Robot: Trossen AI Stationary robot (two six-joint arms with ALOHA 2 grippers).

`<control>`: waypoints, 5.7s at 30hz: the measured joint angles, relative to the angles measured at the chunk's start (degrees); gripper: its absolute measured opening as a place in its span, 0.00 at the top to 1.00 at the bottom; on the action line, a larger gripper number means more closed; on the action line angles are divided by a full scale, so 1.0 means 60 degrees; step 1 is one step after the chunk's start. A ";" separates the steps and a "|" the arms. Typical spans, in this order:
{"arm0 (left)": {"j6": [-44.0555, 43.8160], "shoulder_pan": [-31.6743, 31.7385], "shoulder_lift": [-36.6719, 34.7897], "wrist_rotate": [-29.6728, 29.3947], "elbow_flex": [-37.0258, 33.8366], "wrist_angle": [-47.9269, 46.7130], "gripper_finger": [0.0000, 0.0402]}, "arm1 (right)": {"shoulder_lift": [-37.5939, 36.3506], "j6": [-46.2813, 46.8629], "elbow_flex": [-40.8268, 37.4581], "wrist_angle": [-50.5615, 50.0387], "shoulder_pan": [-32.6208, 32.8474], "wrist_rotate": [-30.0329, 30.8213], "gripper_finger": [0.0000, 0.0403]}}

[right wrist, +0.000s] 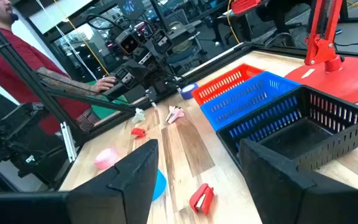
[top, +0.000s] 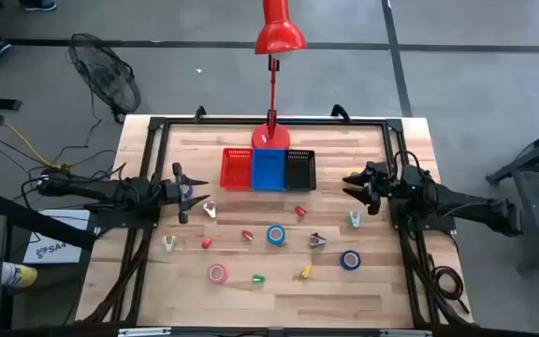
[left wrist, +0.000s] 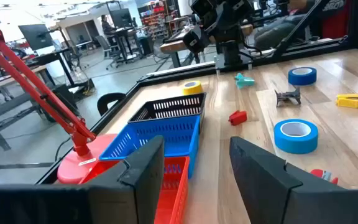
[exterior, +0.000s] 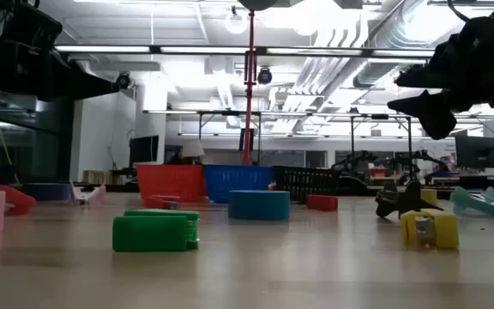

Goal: Pick and place Stapler, Stapler remover, tape

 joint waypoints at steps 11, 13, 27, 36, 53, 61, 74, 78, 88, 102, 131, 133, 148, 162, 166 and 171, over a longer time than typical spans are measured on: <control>0.0002 0.0002 0.0004 0.0003 0.0000 0.0000 0.55 | 0.0000 -0.0001 0.0000 0.0000 -0.0001 0.0000 0.46; 0.0001 0.0004 0.0001 0.0003 0.0000 0.0001 0.55 | -0.0001 -0.0001 0.0000 0.0002 -0.0001 0.0000 0.46; 0.0000 0.0000 0.0000 0.0003 0.0000 0.0004 0.55 | 0.0000 0.0000 0.0000 0.0002 -0.0002 0.0000 0.46; 0.0001 0.0003 0.0004 0.0000 0.0000 0.0004 0.55 | 0.0000 0.0000 0.0000 0.0003 -0.0003 -0.0001 0.46; 0.0003 0.0000 0.0000 0.0003 0.0000 0.0000 0.55 | 0.0000 -0.0003 0.0000 0.0000 0.0000 0.0000 0.46; 0.0003 0.0004 0.0000 0.0003 0.0000 0.0004 0.55 | -0.0002 0.0000 0.0000 0.0002 0.0000 -0.0004 0.46; 0.0000 0.0000 0.0000 0.0000 0.0000 0.0004 0.55 | 0.0000 0.0000 0.0000 0.0001 0.0000 0.0000 0.46; 0.0002 0.0004 0.0004 0.0003 0.0000 0.0001 0.55 | -0.0001 0.0000 0.0000 0.0002 -0.0002 -0.0001 0.46; 0.0003 0.0004 0.0004 0.0003 0.0000 0.0003 0.55 | 0.0000 0.0000 0.0000 0.0004 -0.0003 0.0003 0.46; 0.0000 0.0003 0.0000 0.0000 0.0000 0.0004 0.55 | 0.0004 0.0793 -0.0011 0.1724 0.0000 -0.0061 0.46; 0.0002 0.0000 0.0000 0.0003 0.0000 0.0000 0.55 | 0.5574 -0.1077 0.5384 -0.3530 -0.3171 0.0034 0.46; 0.0000 0.0000 0.0000 0.0000 0.0000 0.0003 0.55 | 0.6187 -0.1168 0.5963 -0.4284 -0.3389 0.0103 0.46; 0.0003 0.0004 0.0000 0.0003 0.0000 0.0000 0.55 | 0.9053 -0.0625 0.7632 -0.5780 -0.4248 -0.1348 0.46; 0.0003 0.0000 0.0000 0.0000 0.0000 0.0000 0.55 | 0.9869 0.1226 0.7632 -0.7068 -0.5354 -0.0821 0.46; 0.0001 0.0004 0.0000 0.0000 0.0000 0.0000 0.55 | 0.9869 0.1527 0.7632 -0.7692 -0.5402 -0.0564 0.46; 0.0003 0.0004 0.0000 0.0000 0.0000 0.0000 0.55 | 0.9931 0.1805 0.7632 -0.8463 -0.5402 -0.0130 0.46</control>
